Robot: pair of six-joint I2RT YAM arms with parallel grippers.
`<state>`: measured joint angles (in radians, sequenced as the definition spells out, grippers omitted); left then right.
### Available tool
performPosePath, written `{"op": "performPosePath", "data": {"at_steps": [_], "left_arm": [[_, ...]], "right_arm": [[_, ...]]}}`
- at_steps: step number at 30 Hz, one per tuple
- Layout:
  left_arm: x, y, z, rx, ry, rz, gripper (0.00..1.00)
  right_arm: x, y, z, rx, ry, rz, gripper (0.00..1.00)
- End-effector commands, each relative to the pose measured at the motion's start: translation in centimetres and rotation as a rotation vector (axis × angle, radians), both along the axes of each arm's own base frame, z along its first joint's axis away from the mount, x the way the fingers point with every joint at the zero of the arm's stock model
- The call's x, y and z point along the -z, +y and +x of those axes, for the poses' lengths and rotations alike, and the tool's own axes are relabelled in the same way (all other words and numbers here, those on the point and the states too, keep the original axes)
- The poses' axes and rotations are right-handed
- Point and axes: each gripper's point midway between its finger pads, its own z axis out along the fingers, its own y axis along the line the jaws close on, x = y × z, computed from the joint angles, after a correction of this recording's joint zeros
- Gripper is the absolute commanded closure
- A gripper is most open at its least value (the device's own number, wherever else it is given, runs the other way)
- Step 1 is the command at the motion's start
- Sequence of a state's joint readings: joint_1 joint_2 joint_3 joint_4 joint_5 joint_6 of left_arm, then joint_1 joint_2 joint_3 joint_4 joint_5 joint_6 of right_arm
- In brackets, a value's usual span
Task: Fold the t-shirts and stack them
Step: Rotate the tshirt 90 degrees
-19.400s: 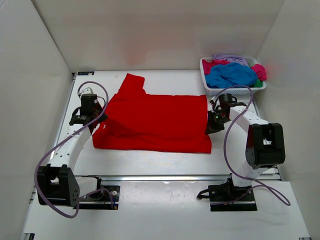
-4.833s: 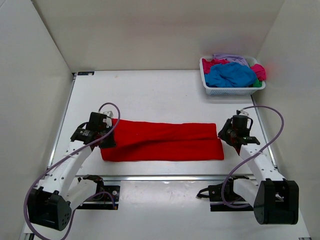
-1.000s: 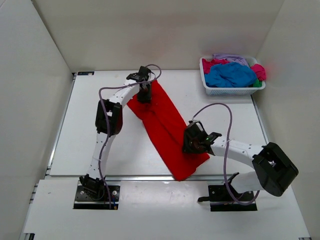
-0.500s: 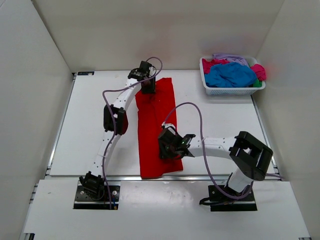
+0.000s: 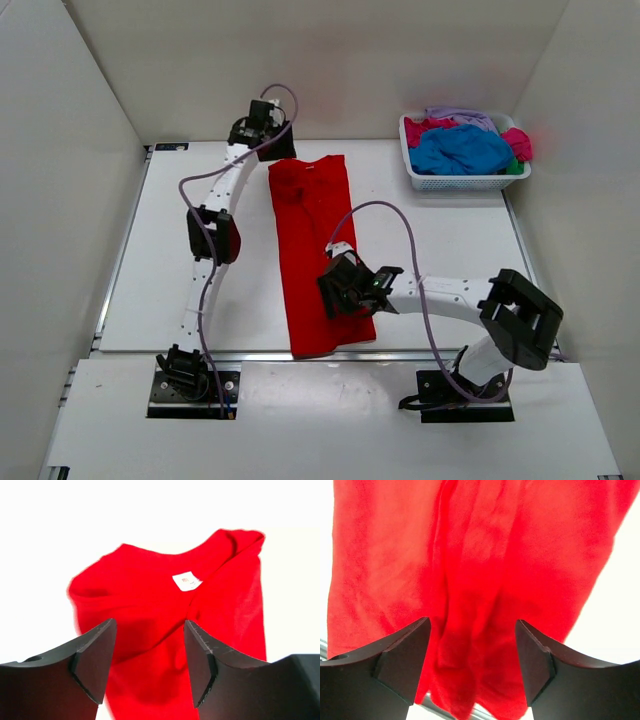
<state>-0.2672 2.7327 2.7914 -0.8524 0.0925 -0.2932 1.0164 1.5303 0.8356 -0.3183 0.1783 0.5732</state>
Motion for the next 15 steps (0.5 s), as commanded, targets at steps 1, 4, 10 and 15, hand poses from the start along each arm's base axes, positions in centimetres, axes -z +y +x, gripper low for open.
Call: {"op": "performPosePath", "data": {"at_steps": [1, 4, 10, 15], "left_arm": [[-16.9, 1.5, -1.5, 0.025, -0.263, -0.050, 0.33], [-17.7, 3.1, -5.1, 0.031, -0.172, 0.007, 0.33], [-13.3, 2.4, -17.9, 0.082, 0.160, 0.238, 0.35], [-11.0, 3.0, -28.2, 0.059, 0.181, 0.151, 0.37]], "right_arm": [[-4.3, 0.0, 2.3, -0.064, -0.145, 0.026, 0.34], [-6.4, 0.9, 2.3, -0.099, -0.191, 0.079, 0.31], [-6.3, -1.4, 1.7, -0.019, -0.169, 0.099, 0.31], [-4.6, -5.6, 1.2, 0.072, -0.090, 0.122, 0.33]]}}
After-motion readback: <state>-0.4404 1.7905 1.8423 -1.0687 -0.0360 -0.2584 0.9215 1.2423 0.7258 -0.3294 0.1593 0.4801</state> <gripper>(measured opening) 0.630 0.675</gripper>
